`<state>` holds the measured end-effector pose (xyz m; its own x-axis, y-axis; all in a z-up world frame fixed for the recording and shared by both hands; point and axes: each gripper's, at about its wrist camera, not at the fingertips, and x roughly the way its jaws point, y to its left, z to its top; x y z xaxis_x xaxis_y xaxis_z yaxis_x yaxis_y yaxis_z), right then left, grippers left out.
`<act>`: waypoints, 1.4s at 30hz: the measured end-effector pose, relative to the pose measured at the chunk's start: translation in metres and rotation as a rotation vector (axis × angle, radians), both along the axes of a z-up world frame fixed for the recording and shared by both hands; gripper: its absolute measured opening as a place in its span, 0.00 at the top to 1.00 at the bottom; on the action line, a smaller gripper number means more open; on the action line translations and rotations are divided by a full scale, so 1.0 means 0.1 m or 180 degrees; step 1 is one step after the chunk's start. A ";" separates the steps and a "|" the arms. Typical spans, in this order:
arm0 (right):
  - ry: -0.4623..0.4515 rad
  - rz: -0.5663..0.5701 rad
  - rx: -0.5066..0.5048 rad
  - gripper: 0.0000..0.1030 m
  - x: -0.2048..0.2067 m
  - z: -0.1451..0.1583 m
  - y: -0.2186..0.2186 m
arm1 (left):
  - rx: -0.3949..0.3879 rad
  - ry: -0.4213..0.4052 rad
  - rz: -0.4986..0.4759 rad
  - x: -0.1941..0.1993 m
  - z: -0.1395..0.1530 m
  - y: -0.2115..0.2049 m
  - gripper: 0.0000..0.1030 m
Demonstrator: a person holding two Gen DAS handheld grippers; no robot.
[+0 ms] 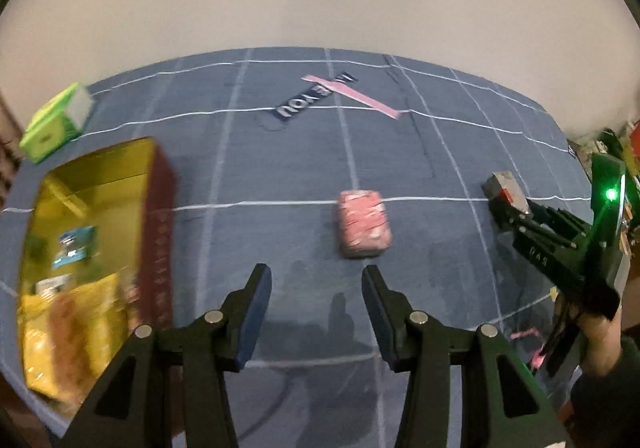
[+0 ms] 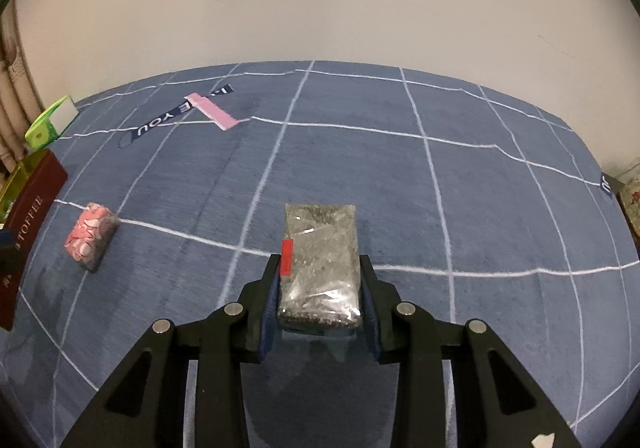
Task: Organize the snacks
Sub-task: 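Grasp the pink patterned candy with the left gripper while the right holds the granule bag, then carry the pink candy into the gold tin and open the left gripper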
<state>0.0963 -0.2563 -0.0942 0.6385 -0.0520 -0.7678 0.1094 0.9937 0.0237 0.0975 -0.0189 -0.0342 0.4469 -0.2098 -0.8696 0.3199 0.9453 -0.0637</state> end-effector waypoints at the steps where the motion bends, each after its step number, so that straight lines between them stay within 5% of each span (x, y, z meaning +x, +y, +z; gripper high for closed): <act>1: -0.0008 0.0001 0.0004 0.68 0.00 0.00 0.00 | 0.0020 0.0030 -0.0016 0.05 -0.04 -0.06 0.53; 21: -0.0009 0.0005 0.0014 0.66 0.02 0.00 0.08 | -0.0137 0.0366 0.0061 0.53 -0.37 -0.41 0.54; 25: -0.0010 0.0004 0.0016 0.66 0.01 0.01 0.06 | -0.0088 0.0413 0.0086 0.55 -0.42 -0.41 0.66; 42: -0.0009 0.0002 0.0012 0.66 0.01 0.01 0.07 | -0.0020 0.0406 0.0102 0.40 -0.24 -0.30 0.69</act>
<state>0.0976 -0.2495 -0.0929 0.6407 -0.0487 -0.7663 0.1087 0.9937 0.0277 0.1378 -0.0490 -0.0586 0.3393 -0.2028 -0.9186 0.2784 0.9544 -0.1079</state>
